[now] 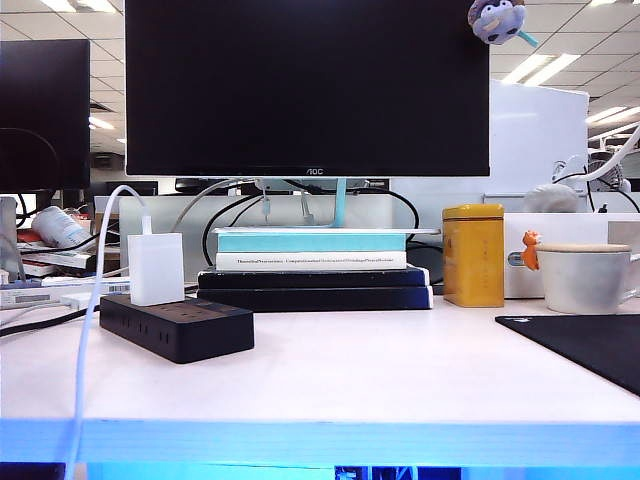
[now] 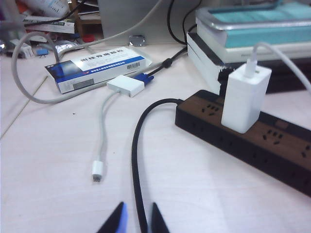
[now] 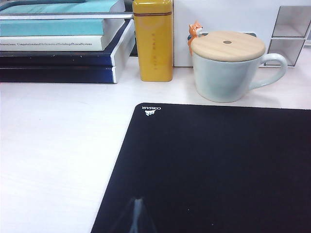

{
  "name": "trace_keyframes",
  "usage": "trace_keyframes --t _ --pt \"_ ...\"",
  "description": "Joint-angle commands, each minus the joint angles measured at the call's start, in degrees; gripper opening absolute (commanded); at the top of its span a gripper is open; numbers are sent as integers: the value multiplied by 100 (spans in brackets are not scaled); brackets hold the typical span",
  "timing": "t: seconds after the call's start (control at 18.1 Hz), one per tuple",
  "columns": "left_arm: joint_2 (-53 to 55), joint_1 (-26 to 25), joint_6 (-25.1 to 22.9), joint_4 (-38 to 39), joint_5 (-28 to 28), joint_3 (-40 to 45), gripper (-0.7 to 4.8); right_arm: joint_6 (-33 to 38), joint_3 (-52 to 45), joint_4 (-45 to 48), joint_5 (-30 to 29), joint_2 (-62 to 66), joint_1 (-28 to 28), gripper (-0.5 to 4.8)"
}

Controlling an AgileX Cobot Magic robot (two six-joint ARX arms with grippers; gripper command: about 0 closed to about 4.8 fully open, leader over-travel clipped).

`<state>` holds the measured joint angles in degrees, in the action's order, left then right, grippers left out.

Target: Plug the white charger into the left socket.

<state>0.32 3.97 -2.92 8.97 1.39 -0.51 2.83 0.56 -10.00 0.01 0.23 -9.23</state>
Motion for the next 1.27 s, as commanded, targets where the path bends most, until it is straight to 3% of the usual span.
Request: trace_keyframes --t 0.06,0.17,0.44,1.27 --pt "-13 0 693 122 -42 -15 -5 17 -50 37 4 -2 7 -5" --pt "-13 -20 929 118 -160 -17 -5 17 -50 37 4 -2 7 -5" --pt "-13 -17 669 107 -116 -17 -5 17 -50 37 4 -2 7 -5" --pt "-13 -17 656 107 -120 -17 -5 17 -50 39 4 -2 7 -5"
